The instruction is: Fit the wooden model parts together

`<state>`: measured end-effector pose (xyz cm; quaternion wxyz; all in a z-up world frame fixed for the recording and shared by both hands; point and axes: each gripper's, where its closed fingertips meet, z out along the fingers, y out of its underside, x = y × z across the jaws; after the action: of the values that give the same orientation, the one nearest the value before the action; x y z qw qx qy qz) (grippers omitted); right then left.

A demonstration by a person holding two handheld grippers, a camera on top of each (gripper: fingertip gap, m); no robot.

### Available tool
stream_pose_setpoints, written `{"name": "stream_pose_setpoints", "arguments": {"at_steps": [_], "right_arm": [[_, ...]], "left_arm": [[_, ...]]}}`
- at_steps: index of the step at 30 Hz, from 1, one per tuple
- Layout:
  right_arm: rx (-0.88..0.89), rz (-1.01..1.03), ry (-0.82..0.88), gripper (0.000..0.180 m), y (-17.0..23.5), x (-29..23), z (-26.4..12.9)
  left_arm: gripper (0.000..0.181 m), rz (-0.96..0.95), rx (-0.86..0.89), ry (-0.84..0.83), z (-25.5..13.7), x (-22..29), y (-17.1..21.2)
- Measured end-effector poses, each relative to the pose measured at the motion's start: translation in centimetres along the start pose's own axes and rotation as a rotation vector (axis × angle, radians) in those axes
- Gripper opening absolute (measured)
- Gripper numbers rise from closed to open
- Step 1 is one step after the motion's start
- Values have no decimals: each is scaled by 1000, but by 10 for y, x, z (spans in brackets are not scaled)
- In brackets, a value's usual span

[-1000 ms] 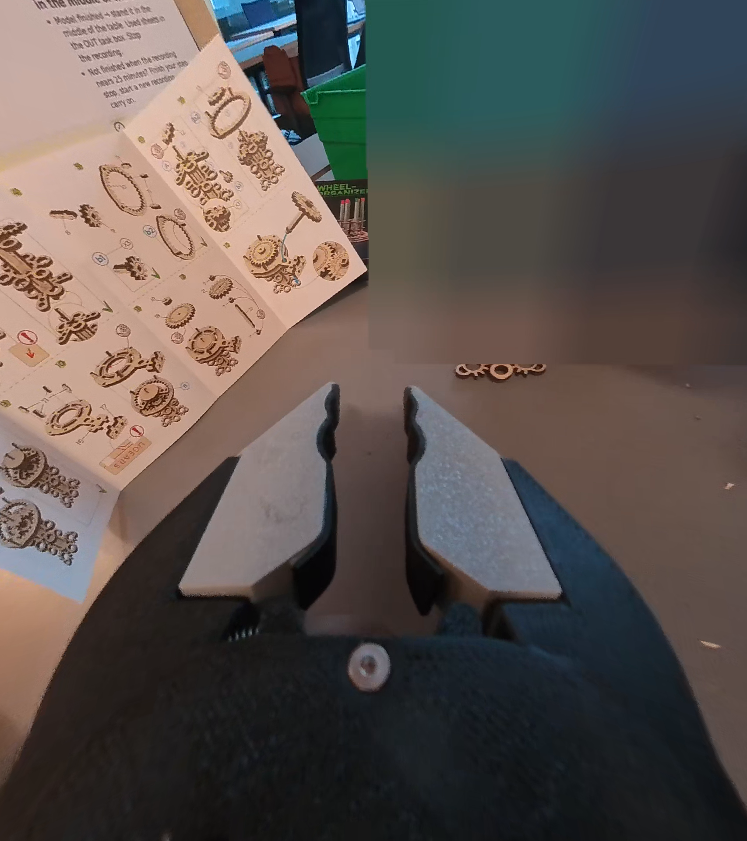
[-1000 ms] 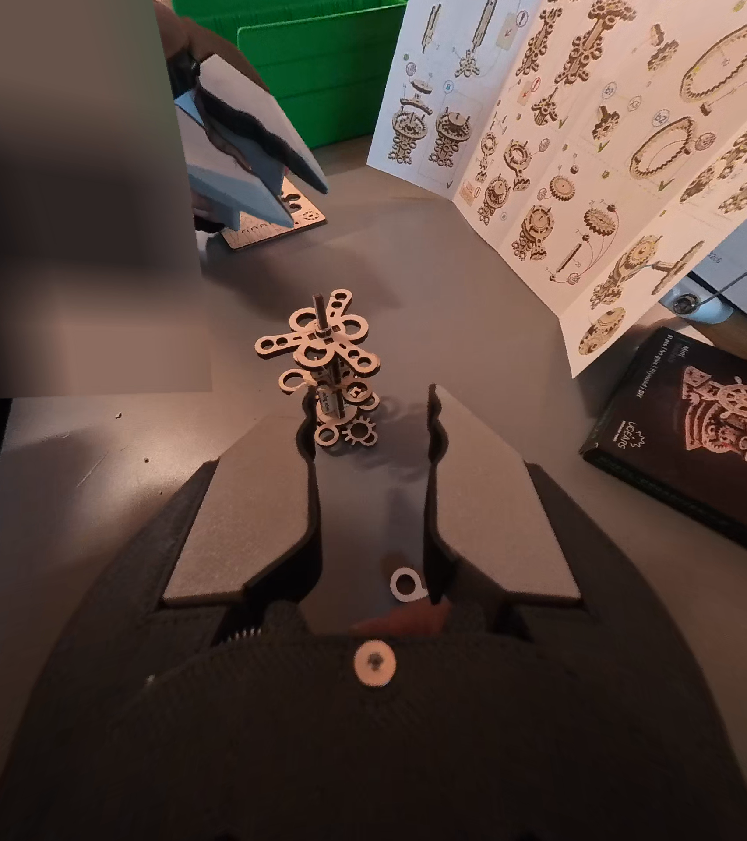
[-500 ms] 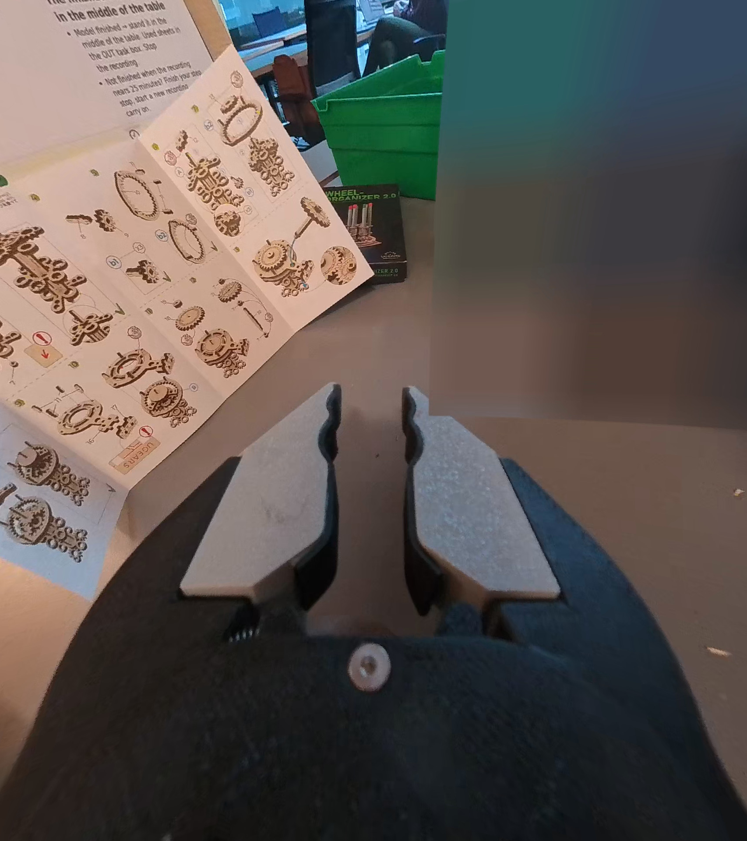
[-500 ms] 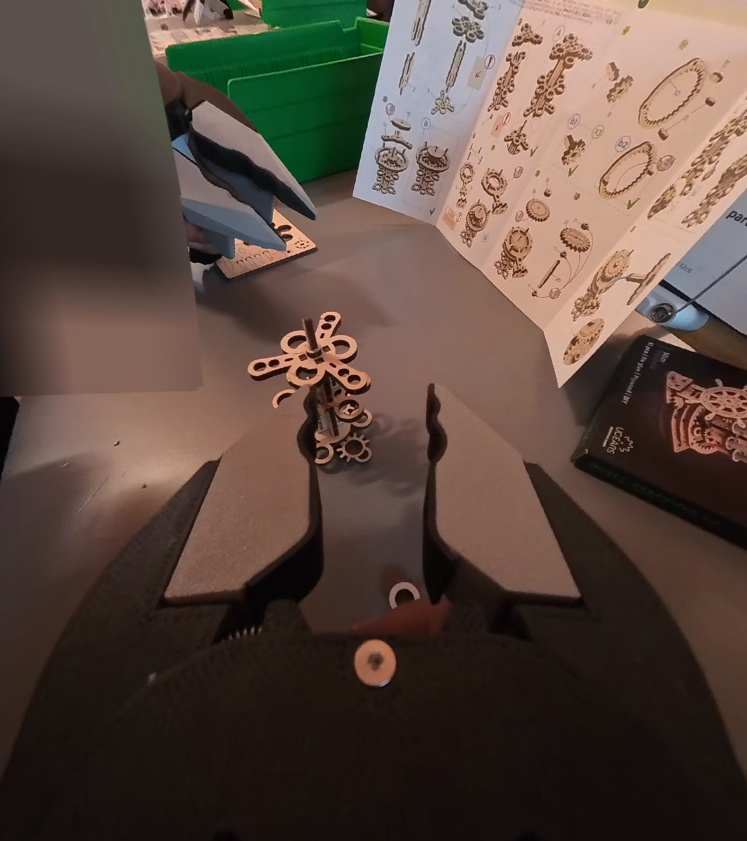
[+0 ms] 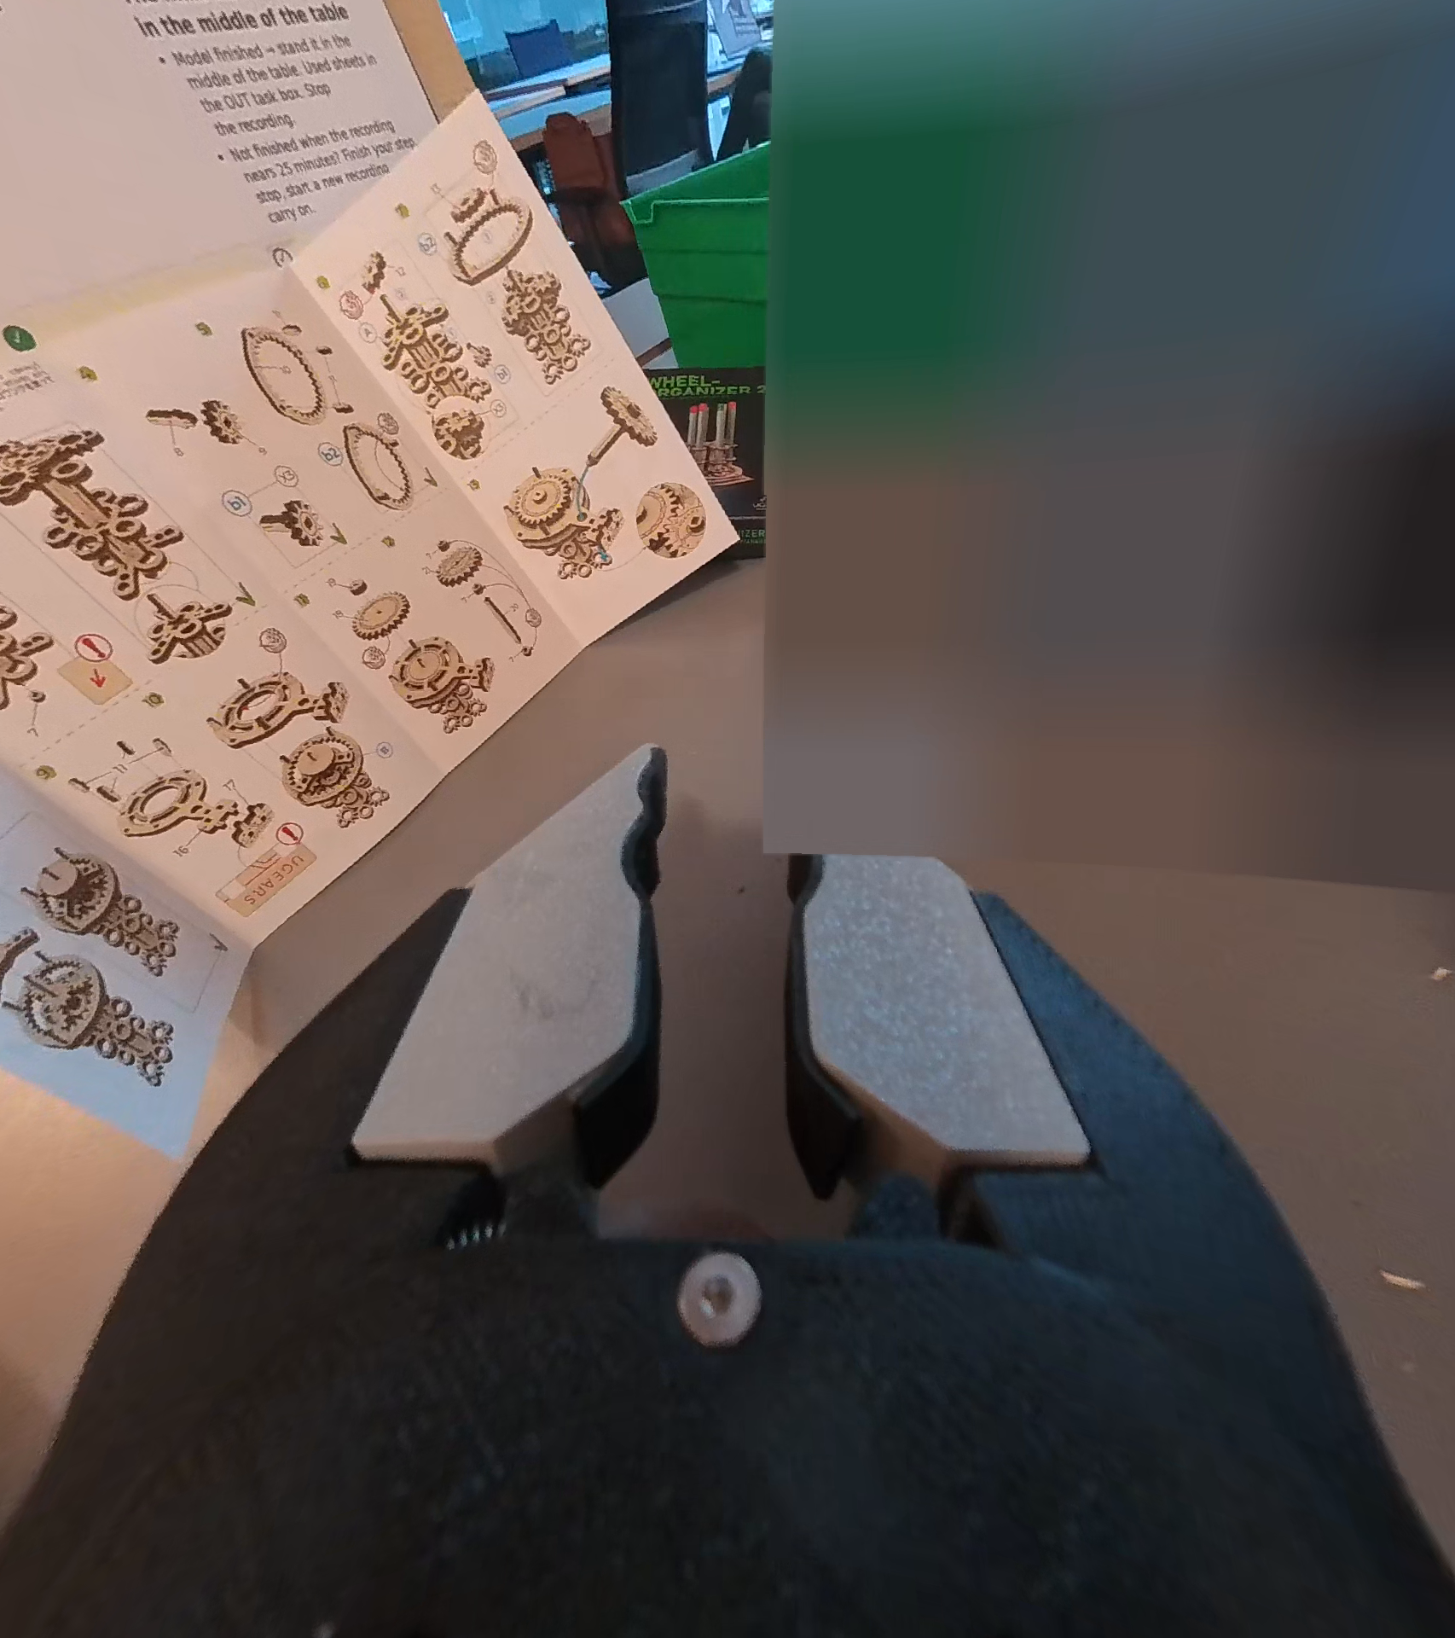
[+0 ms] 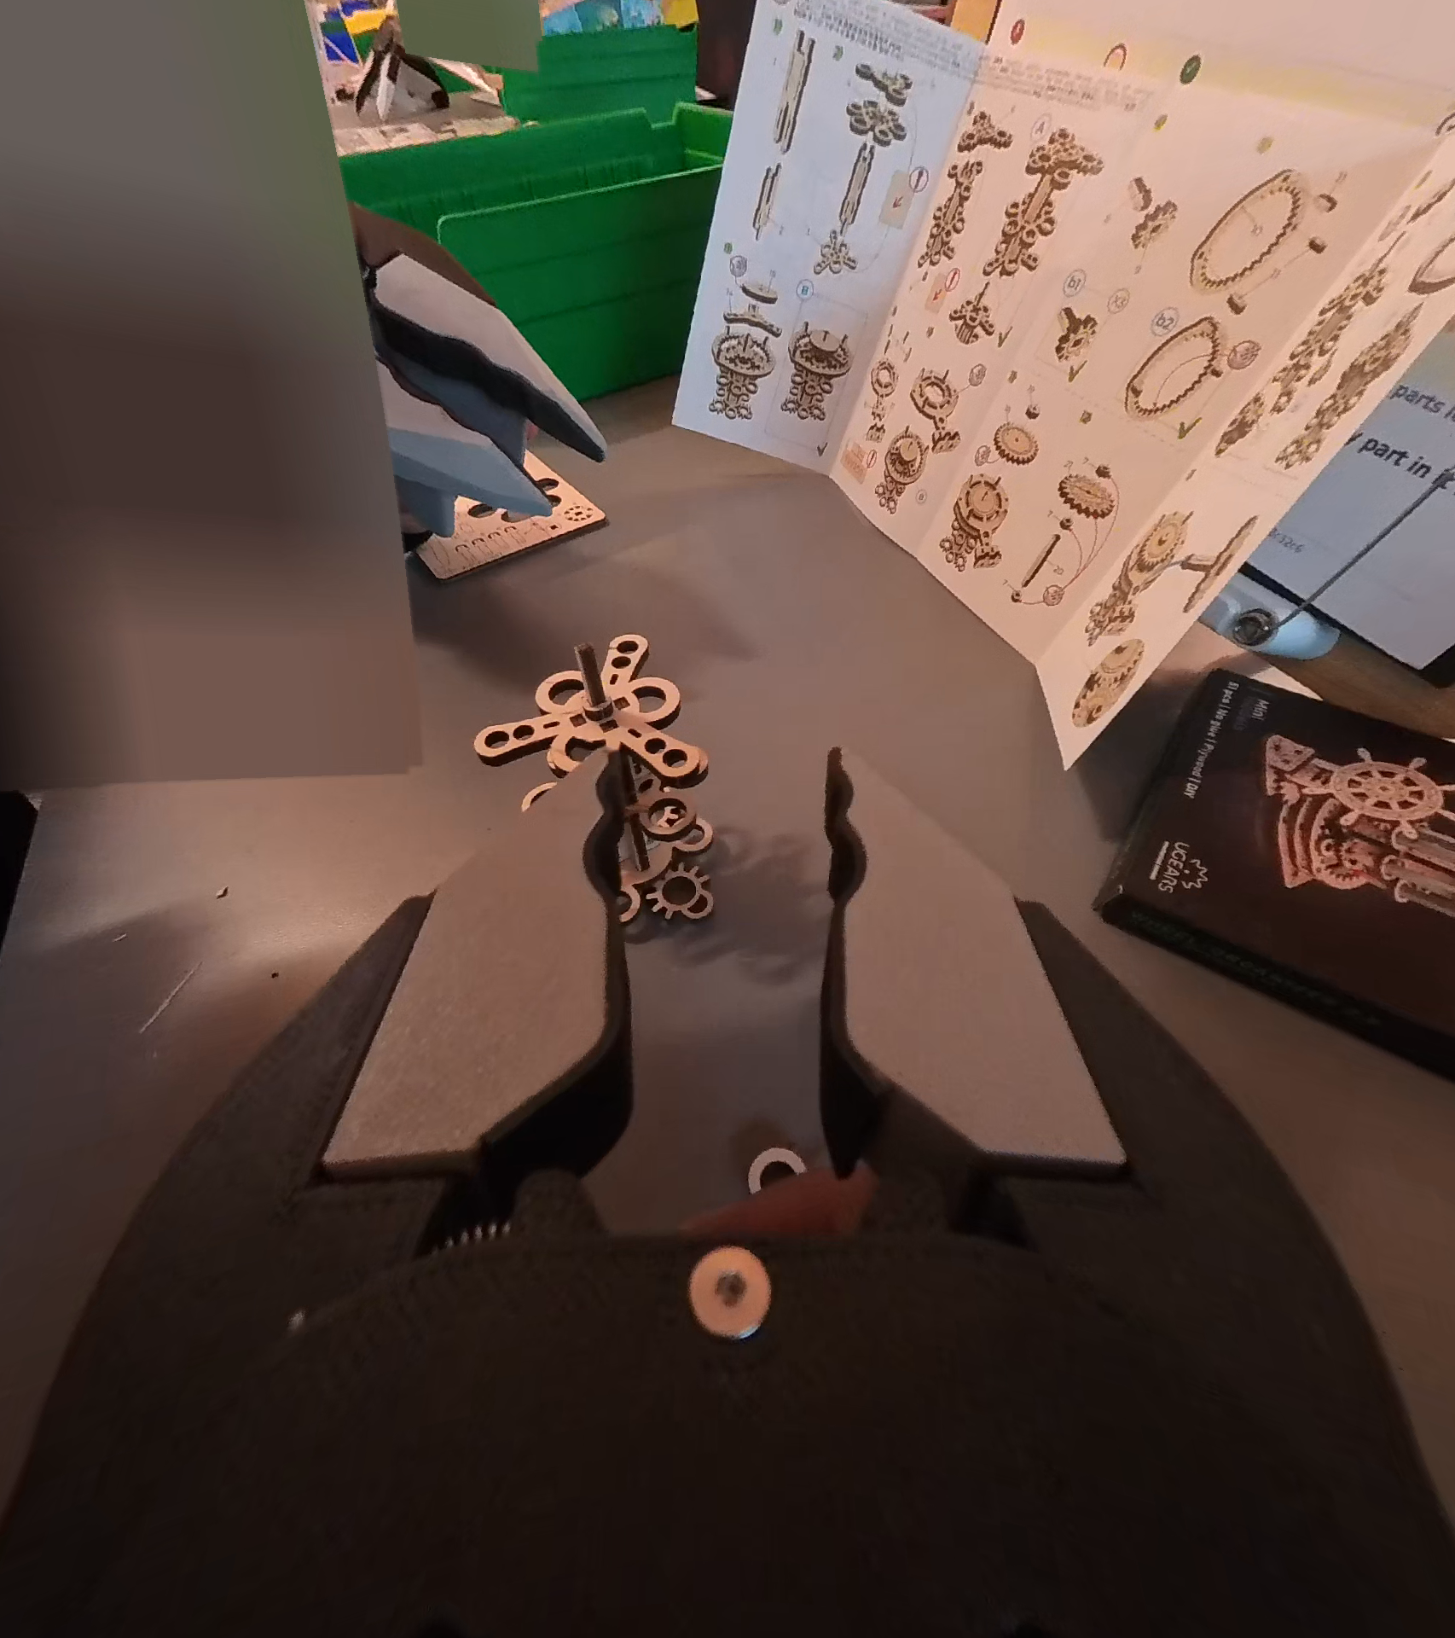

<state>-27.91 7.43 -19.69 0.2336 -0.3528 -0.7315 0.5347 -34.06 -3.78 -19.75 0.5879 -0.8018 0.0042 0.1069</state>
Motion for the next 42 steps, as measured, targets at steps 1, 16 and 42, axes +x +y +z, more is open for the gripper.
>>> {"name": "stream_pose_setpoints", "arguments": {"at_steps": [1, 16, 42], "right_arm": [[2, 2, 2, 41, 0, 0, 0], [5, 27, -14, 39, 2, 0, 3], [21, -6, -22, 42, -3, -4, 0]], "left_arm": [[22, 0, 0, 0, 0, 0, 0], [21, 1, 5, -12, -1, -2, -1], [21, 36, -2, -27, -2, -3, 0]]}}
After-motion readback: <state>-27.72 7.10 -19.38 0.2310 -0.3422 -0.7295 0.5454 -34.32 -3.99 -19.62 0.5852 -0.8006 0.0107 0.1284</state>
